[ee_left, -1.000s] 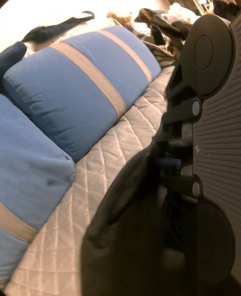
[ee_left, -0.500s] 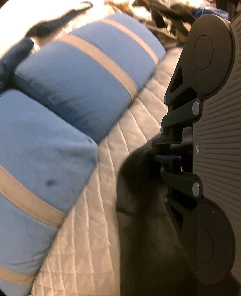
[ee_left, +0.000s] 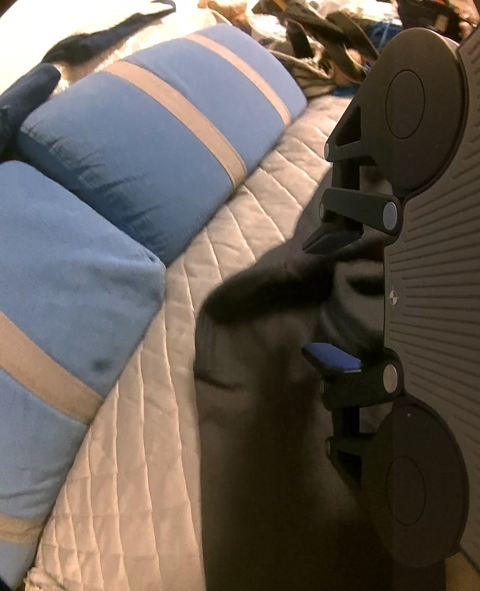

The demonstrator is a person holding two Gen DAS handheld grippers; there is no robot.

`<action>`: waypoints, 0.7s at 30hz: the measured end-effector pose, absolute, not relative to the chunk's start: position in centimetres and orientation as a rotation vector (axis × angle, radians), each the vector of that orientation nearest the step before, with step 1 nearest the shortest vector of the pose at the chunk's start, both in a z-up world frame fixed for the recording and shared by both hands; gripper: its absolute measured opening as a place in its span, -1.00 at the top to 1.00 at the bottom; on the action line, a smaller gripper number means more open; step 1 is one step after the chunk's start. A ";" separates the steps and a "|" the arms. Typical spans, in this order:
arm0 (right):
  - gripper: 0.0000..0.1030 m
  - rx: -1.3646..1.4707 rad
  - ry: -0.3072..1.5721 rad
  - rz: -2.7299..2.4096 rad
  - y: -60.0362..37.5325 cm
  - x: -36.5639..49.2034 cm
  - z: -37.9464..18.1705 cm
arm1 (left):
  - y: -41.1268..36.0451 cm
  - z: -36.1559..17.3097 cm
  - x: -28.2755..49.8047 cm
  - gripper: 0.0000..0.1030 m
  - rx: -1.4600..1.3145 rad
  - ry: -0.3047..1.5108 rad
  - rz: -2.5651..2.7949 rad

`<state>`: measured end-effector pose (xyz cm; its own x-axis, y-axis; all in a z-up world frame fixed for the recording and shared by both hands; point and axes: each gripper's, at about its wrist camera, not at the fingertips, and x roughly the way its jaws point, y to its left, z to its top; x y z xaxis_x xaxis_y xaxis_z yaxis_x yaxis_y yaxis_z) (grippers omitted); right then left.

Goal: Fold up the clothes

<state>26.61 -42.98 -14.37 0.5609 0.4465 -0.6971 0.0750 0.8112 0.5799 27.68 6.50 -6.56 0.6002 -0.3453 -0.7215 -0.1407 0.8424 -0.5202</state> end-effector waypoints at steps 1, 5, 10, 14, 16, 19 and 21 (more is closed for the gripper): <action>-0.31 0.615 0.966 0.232 -42.8 26.9 -14.6 | 6.7 -6.6 27.5 -0.02 -0.567 0.949 -0.117; -0.28 0.683 0.984 0.212 -42.3 28.5 -15.6 | 7.4 -7.7 27.3 -0.02 -0.579 0.994 -0.098; 0.91 0.649 1.013 0.170 -41.4 29.6 -16.2 | 7.2 -8.6 27.3 0.05 -0.643 1.000 -0.134; 0.93 0.624 0.955 0.115 -42.4 28.9 -15.0 | 6.3 -8.0 27.2 0.49 -0.598 0.978 -0.159; 0.93 0.609 0.941 0.118 -42.8 28.6 -14.4 | 6.3 -8.0 27.3 0.49 -0.585 0.977 -0.147; 0.79 0.567 0.971 0.129 -42.7 28.5 -14.4 | 6.4 -8.1 27.4 0.48 -0.570 0.984 -0.123; 0.40 0.521 0.983 0.124 -42.5 28.4 -14.3 | 6.7 -8.2 27.5 0.38 -0.573 0.990 -0.116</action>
